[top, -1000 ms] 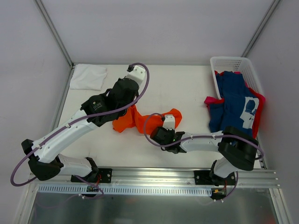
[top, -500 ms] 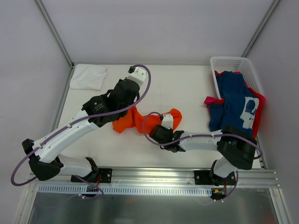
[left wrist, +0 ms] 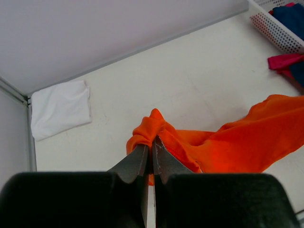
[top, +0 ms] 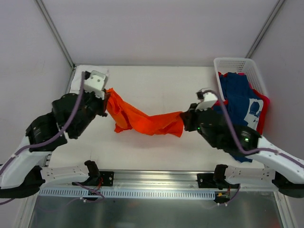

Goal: Fold and stack the t-shirts
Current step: Flatten the tshirt out

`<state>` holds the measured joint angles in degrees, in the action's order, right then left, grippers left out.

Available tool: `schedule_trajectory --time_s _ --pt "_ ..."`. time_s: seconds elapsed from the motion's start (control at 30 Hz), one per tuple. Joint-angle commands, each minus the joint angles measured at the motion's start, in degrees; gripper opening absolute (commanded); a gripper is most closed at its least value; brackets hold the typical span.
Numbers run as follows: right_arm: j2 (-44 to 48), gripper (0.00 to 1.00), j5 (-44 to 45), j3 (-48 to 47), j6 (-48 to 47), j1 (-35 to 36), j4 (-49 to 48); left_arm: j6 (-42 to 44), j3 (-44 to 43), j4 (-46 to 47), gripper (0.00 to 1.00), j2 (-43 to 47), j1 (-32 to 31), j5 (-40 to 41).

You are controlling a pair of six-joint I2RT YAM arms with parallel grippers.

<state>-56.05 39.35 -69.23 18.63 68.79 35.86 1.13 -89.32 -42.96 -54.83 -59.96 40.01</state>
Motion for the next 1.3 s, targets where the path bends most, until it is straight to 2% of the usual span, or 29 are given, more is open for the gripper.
schedule_trajectory --time_s 0.0,0.1,0.13,0.2,0.23,0.33,0.37,0.57,0.7,0.73,0.8,0.9,1.0,1.1,1.13,1.2,1.27 --pt "4.98 0.0 1.7 -5.38 -7.98 0.81 12.38 -0.78 0.63 -3.44 0.0 4.37 -0.33 -5.9" --pt "9.2 0.0 0.55 -8.02 -12.37 0.73 13.36 0.71 0.9 -3.62 0.0 7.97 -0.42 -15.19" --pt "10.86 0.0 0.2 -8.63 -13.52 0.81 13.36 1.07 0.47 -3.45 0.0 9.11 -0.42 -21.75" --pt "12.01 0.0 -1.73 -11.53 -17.2 0.81 13.71 1.94 -1.82 -3.45 0.0 10.0 -0.42 -28.37" --pt "12.54 0.0 -2.61 -12.76 -18.1 0.81 13.89 2.21 -2.78 -3.45 0.0 10.35 -0.33 -35.46" --pt "13.42 0.0 -8.49 -18.73 -22.66 0.81 13.98 3.18 -8.05 -3.36 0.0 11.14 -0.33 -45.25" --pt "13.69 0.0 -12.42 -21.88 -23.55 0.81 13.89 3.7 -10.67 -3.36 0.0 11.32 -0.33 -51.11" --pt "12.81 0.0 -29.4 -32.36 -27.24 0.81 13.19 3.62 -18.78 -2.31 0.0 12.99 -0.33 -67.48" --pt "12.54 0.0 -38.64 -36.06 -27.42 0.73 10.73 1.95 -22.47 -1.6 0.0 13.69 -0.24 -74.27" --pt "12.81 0.0 -41.61 -35.89 -27.42 0.73 9.86 1.69 -23.52 -1.43 0.0 13.87 -0.24 -74.72" --pt "13.42 0.0 -42.08 -35.27 -27.16 0.73 7.39 1.51 -23.8 -1.08 0.0 14.57 -0.24 -74.12" --pt "14.83 0.0 -38.49 -32.82 -27.59 0.73 5.19 2.74 -23.01 -0.9 0.0 15.62 -0.24 -70.7" --pt "15.53 0.0 -29.98 -29.39 -28.65 0.73 4.92 5.11 -18.28 -0.81 0.0 16.33 -0.24 -64.37" --pt "14.92 0.0 -16.37 -25.79 -29.44 0.73 6.07 8.53 -12.49 -0.63 0.0 15.72 -0.24 -53.4" --pt "14.31 0.0 -9.19 -23.52 -29.79 0.73 6.33 9.93 -11.07 -0.55 0.0 15.11 -0.24 -47.02" --pt "13.69 0.0 1.01 -20.69 -30.14 0.73 6.33 11.35 -6.08 -0.02 0.0 12.91 -0.24 -41.27" --pt "12.55 0.0 7.81 -16.14 -29.45 0.73 6.16 13.63 -1.94 2.43 0.0 10.37 -0.24 -34.49"
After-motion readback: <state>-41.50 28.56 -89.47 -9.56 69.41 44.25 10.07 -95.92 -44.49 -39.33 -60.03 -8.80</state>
